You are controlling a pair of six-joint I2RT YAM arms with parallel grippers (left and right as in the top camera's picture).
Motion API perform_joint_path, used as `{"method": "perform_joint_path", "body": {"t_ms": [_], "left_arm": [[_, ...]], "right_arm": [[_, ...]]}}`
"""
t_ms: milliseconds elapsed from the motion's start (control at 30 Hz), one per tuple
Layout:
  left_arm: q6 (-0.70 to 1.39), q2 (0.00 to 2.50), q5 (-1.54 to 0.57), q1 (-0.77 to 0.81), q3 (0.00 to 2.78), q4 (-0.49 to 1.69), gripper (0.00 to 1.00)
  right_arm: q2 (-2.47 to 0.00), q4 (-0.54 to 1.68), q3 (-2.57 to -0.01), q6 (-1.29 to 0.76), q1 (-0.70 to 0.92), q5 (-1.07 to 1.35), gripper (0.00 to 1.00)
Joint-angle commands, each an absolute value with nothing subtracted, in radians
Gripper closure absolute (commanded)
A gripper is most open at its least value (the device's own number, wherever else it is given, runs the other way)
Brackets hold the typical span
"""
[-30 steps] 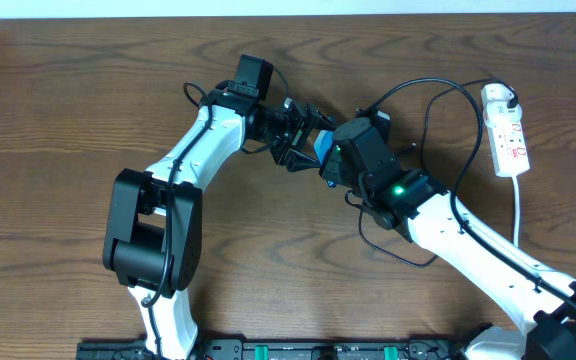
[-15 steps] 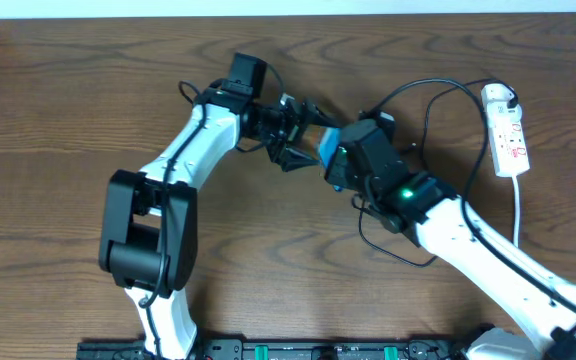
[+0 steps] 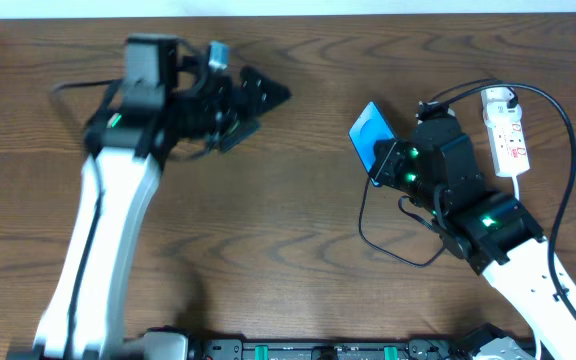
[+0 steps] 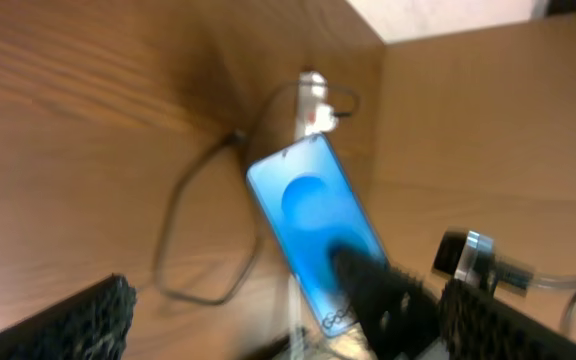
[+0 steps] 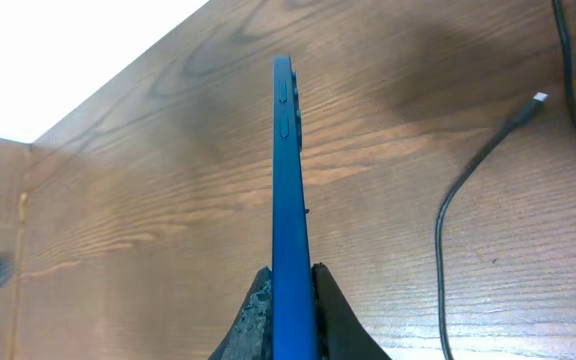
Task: Plug charger to phone and switch on socket
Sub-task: 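Release the phone from the left gripper and pull the left arm back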
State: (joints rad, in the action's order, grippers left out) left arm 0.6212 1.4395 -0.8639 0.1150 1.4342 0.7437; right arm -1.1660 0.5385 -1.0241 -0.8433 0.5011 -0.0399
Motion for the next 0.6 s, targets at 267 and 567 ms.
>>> {"method": "perform_joint_path", "body": {"t_ms": [267, 567], "left_arm": [[0.425, 0.812, -0.181, 0.121, 1.394, 1.1, 0.03], [0.573, 0.407, -0.014, 0.121, 1.102, 1.143, 0.02]], "right_arm": [[-1.124, 0.104, -0.784, -0.803, 0.49, 0.26, 0.99], [-1.153, -0.45, -0.514, -1.0, 0.457, 0.343, 0.99]]}}
